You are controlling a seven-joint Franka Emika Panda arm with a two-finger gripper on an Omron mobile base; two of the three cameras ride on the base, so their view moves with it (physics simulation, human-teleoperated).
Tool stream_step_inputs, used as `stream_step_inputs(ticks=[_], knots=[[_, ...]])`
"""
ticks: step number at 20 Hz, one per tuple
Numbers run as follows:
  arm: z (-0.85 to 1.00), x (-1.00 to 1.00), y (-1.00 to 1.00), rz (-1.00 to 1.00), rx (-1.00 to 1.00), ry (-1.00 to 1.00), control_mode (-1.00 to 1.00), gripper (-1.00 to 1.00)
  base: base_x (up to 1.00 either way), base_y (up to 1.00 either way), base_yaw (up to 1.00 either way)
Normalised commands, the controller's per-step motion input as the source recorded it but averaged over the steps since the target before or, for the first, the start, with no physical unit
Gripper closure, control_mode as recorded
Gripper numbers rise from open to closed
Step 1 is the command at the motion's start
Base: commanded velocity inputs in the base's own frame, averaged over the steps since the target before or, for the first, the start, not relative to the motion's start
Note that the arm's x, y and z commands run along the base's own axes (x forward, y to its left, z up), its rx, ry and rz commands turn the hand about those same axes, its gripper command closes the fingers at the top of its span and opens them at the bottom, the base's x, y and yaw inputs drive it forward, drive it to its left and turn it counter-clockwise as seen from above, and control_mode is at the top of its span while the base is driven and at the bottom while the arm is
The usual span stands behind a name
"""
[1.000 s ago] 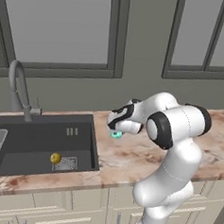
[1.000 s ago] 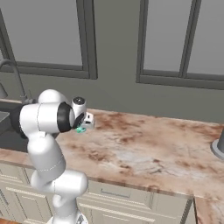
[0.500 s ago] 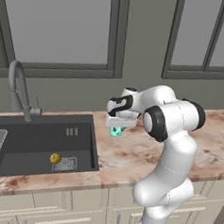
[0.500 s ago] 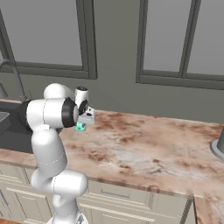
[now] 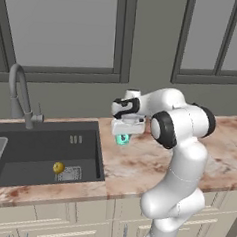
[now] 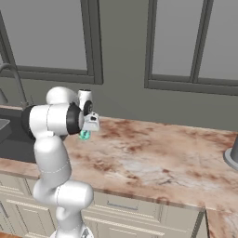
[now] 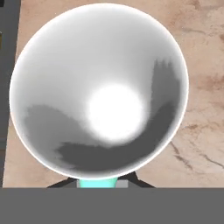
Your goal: Clear the mugs and bowl far away from the sink.
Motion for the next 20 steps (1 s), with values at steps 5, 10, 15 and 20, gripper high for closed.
stream_step_inputs(ticks=[5,10,15,20], knots=[[0.71,-0.34,0.00,0.00,0.00,-0.27,-1.00,1.00,0.00,0.00,0.00],[0.79,-0.75,0.00,-0.01,0.00,-0.54,-1.00,1.00,0.00,0.00,0.00],[0.83,-0.65,0.00,0.00,0.02,-0.31,-1.00,1.00,0.00,0.00,0.00],[0.85,-0.57,-0.08,0.00,0.04,-0.03,-1.00,1.00,0.00,0.00,0.00]])
